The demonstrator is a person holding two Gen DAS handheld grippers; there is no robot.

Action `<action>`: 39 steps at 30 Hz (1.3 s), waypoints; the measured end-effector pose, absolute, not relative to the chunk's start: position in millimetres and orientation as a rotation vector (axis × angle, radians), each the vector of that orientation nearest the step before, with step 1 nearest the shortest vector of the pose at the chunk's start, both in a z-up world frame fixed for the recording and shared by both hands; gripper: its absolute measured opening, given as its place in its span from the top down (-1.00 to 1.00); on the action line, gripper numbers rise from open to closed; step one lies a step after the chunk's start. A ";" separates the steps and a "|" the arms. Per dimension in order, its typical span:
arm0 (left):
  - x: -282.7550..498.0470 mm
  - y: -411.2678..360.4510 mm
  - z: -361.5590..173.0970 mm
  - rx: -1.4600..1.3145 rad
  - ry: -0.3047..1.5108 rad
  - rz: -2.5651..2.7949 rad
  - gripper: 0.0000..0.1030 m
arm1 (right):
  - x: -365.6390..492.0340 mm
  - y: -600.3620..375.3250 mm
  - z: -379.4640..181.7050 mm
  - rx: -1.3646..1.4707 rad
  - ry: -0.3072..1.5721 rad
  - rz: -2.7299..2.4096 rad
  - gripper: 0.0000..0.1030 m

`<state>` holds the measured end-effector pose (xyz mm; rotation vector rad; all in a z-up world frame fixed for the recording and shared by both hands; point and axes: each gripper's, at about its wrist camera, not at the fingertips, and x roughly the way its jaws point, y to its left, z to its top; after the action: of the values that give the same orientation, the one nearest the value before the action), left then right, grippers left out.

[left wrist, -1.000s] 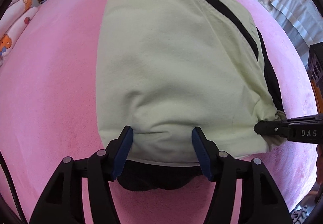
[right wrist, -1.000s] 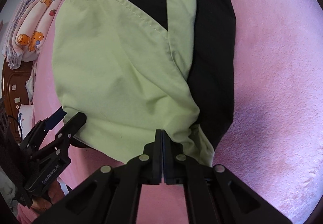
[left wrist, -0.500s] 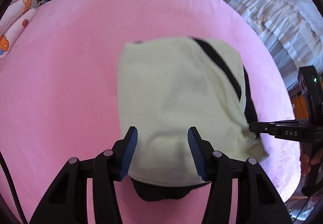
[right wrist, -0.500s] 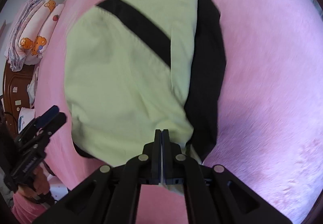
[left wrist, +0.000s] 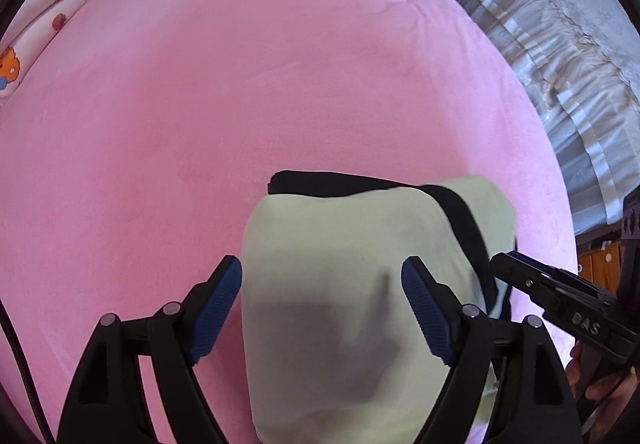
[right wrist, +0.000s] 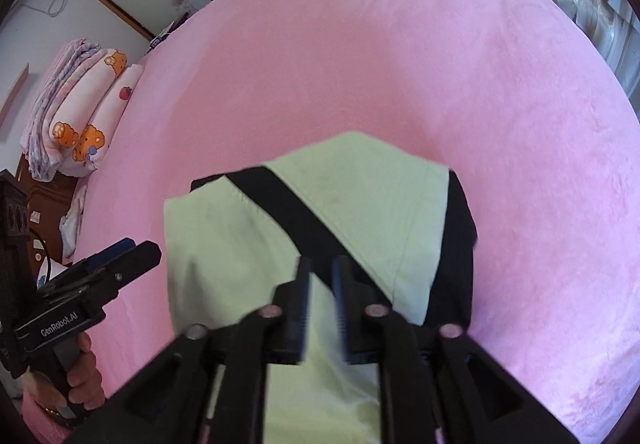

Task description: Fold large clothes

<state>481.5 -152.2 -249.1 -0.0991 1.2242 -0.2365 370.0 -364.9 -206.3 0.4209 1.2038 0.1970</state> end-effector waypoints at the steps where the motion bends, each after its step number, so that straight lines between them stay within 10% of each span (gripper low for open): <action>1: 486.2 -151.4 -255.4 -0.099 1.236 -0.226 -0.57 | 375.8 -363.7 -209.4 0.415 1.200 0.195 0.01; 31: 542.6 -145.8 -369.5 -0.172 1.379 -0.258 -0.76 | 416.3 -364.1 -304.1 0.558 1.325 0.130 0.00; 39: 518.9 -132.4 -345.4 -0.165 1.313 -0.277 -0.56 | 407.5 -361.1 -280.1 0.502 1.330 0.146 -0.01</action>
<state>518.9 -132.4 -345.4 -0.1649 1.3127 -0.2767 407.5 -361.1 -280.1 0.5019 1.3298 0.1463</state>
